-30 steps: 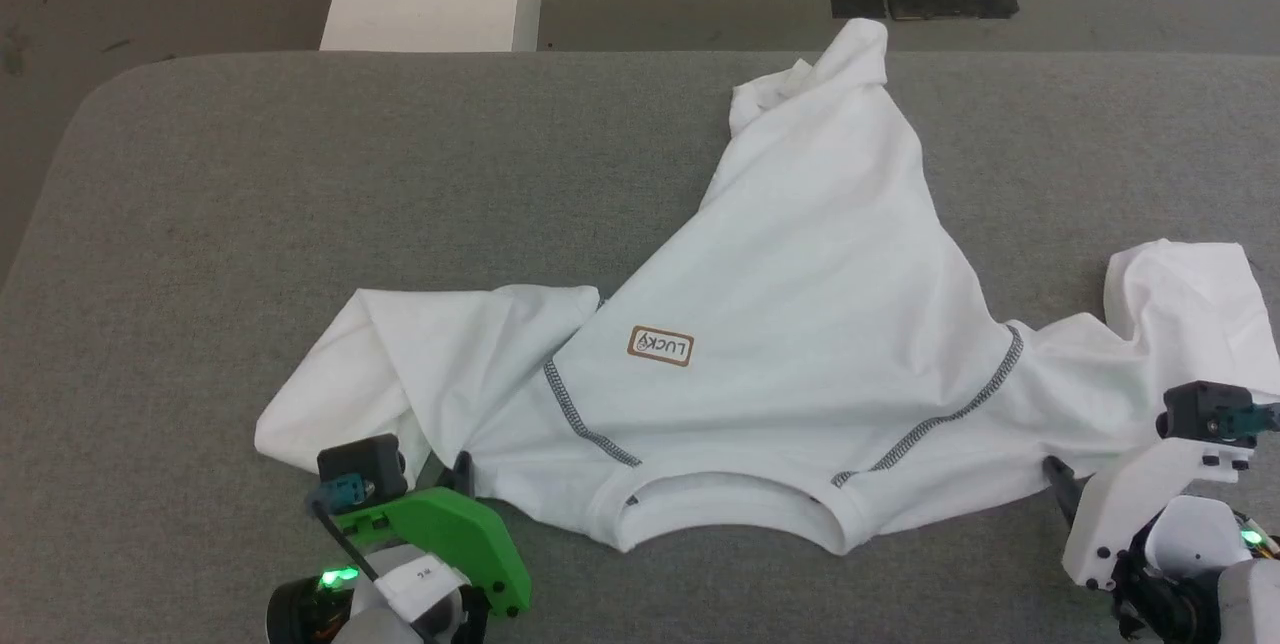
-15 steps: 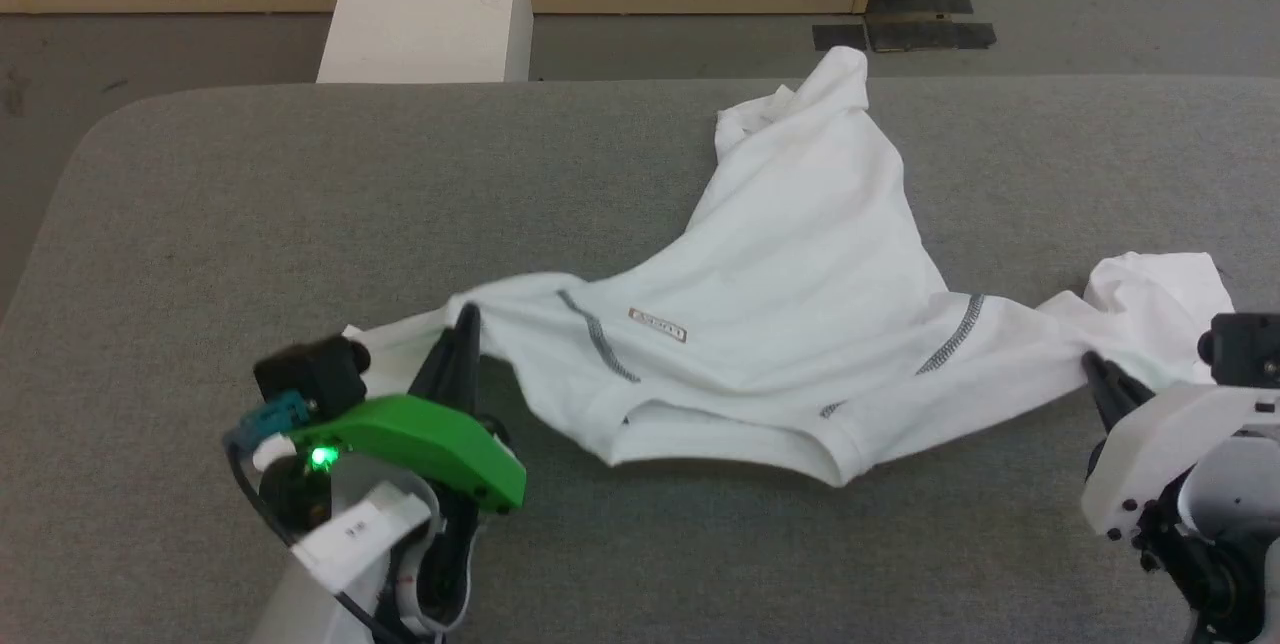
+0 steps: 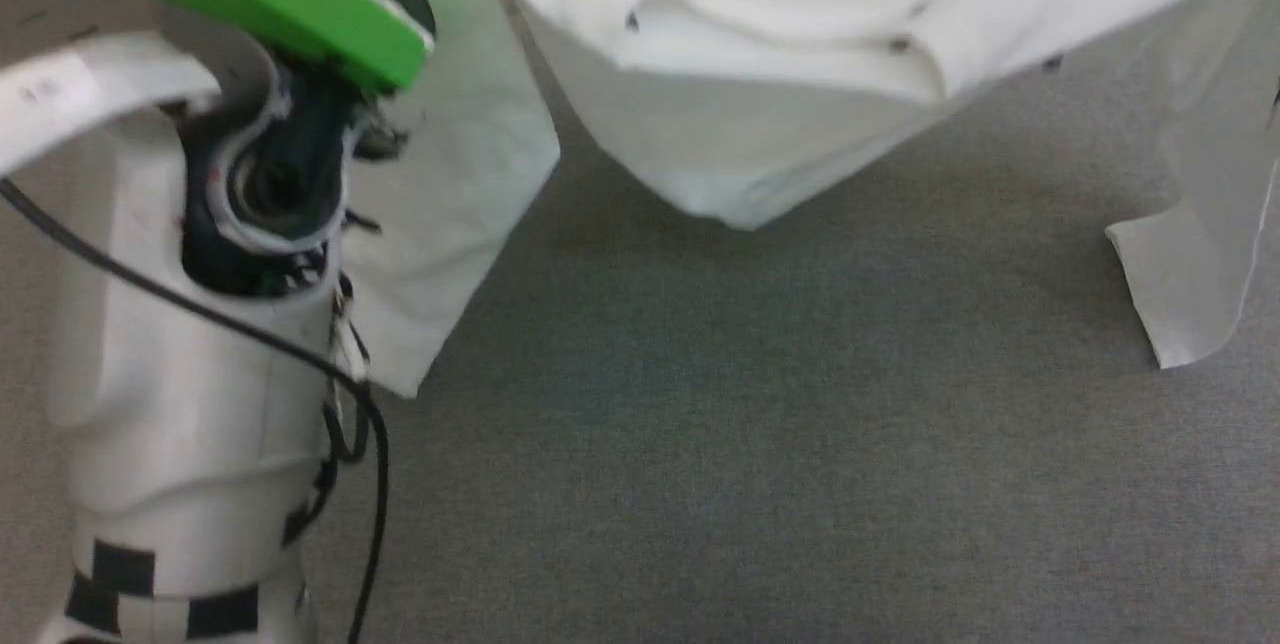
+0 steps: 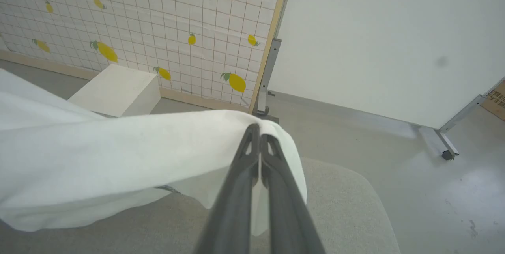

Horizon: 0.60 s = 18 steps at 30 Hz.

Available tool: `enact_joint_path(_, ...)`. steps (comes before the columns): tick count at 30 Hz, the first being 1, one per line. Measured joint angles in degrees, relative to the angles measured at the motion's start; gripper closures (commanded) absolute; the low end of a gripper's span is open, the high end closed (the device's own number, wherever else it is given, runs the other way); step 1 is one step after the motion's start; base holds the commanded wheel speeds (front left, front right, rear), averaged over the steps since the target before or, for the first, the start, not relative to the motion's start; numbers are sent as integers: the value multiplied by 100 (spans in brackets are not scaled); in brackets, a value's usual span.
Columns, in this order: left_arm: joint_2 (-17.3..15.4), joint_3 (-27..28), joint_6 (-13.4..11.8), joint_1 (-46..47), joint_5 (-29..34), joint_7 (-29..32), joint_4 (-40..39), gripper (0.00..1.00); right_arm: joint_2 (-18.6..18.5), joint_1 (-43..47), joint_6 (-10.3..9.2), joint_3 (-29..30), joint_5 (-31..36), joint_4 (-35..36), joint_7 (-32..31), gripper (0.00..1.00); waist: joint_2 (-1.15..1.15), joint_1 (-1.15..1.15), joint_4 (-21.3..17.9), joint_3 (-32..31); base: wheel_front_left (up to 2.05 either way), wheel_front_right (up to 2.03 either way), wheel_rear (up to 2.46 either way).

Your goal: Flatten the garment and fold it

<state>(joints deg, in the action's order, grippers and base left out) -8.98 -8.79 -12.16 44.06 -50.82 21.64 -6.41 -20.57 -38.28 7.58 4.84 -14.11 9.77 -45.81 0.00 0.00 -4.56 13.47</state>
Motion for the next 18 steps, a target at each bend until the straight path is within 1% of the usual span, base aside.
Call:
enact_joint_path(4,-57,89,-155,1319,292,-67,720,100,-223,-1476,0,-264,36,-812,201,100,0,0,-57,403,0,0,0)
enact_joint_path(9,-86,125,-265,2645,664,-385,1493,100,-259,-2934,1,-593,276,-1701,639,100,0,1,-129,943,0,0,0)
enact_joint_path(13,-77,286,-336,3612,775,-831,1961,100,-197,-3929,1,-697,568,-2254,1233,100,0,1,-199,1378,0,0,0)
enact_joint_path(18,42,547,-292,4437,800,-1534,2340,100,-2,-4901,1,-503,956,-2870,2180,100,0,1,-297,1843,0,0,0)
